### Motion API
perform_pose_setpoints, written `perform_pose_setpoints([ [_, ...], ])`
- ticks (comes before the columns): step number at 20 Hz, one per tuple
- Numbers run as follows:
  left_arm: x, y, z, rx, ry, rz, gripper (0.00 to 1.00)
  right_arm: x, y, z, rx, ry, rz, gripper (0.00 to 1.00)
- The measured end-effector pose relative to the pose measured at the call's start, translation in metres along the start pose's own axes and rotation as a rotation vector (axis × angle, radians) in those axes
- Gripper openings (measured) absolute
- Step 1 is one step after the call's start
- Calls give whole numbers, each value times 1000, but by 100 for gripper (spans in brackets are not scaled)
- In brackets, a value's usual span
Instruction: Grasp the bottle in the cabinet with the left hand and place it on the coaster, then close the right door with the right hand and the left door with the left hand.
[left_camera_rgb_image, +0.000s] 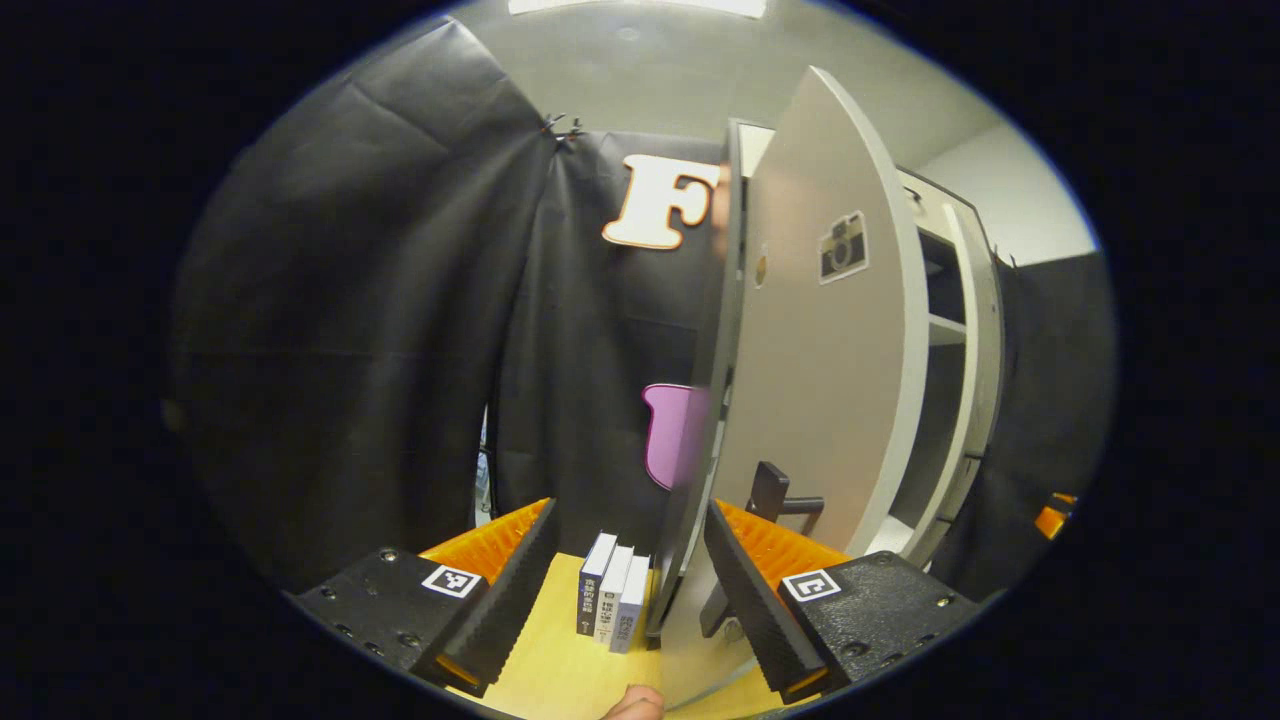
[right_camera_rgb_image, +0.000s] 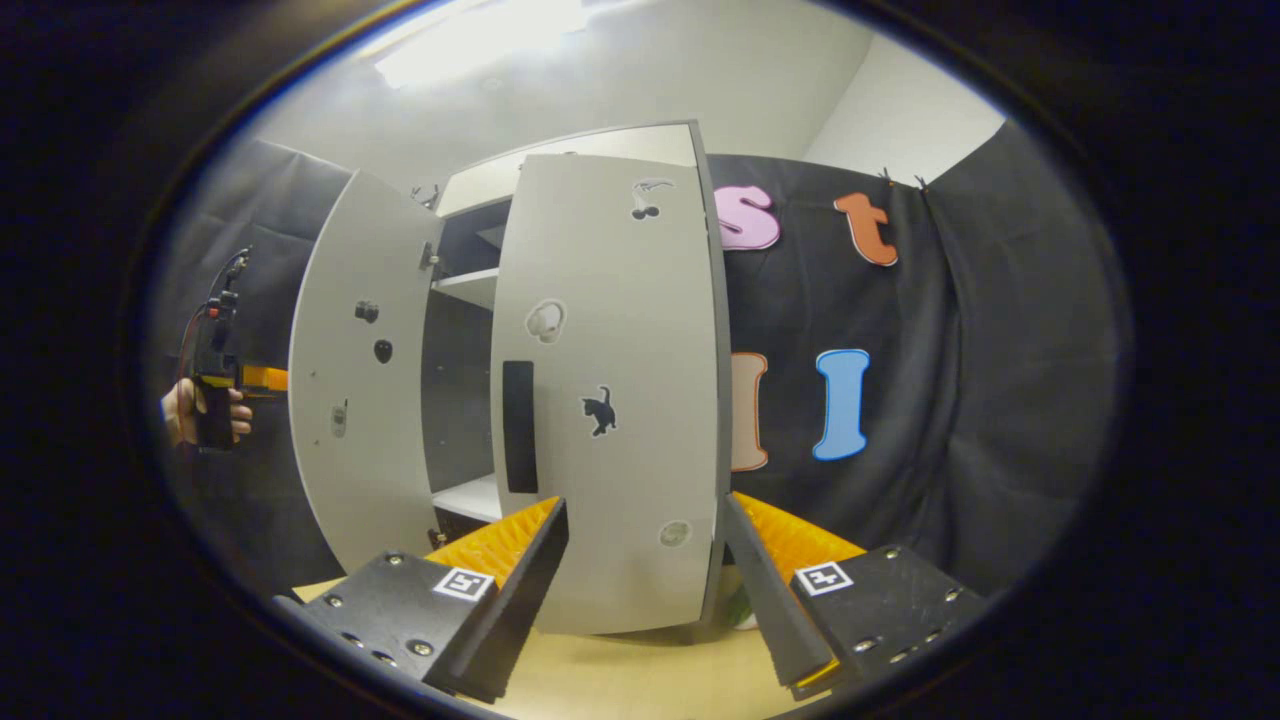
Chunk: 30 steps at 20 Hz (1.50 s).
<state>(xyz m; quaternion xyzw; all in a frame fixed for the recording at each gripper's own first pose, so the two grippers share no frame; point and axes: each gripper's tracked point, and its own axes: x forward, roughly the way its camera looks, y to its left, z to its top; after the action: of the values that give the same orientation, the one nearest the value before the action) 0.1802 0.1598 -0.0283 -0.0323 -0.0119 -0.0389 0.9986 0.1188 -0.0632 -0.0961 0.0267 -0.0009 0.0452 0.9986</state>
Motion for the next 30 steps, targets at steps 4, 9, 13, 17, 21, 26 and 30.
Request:
perform_pose_setpoints([
  [4, 1, -40, -6, 37, 2, -38, 93, -3, 0, 6, -2, 3, 4, 94],
  [9, 7, -87, -17, 28, 33, -88, 94, -21, -7, 18, 11, -24, -18, 94],
  [13, 10, -117, -10, 76, -10, -140, 94, -37, -4, 21, 2, -39, -7, 94],
  [17, 13, -134, -14, 89, -4, -148, 94, -50, -2, 26, -21, -39, -8, 91],
  [21, 1, -143, -16, 67, 3, -148, 94, -67, 2, 35, -12, -49, -6, 94],
  [26, -38, -149, -15, 63, 8, -133, 94, -94, 17, 39, -14, -49, 18, 94],
  [30, -78, -153, -16, 92, 12, -117, 94, -116, 35, 42, -15, -56, 66, 94],
])
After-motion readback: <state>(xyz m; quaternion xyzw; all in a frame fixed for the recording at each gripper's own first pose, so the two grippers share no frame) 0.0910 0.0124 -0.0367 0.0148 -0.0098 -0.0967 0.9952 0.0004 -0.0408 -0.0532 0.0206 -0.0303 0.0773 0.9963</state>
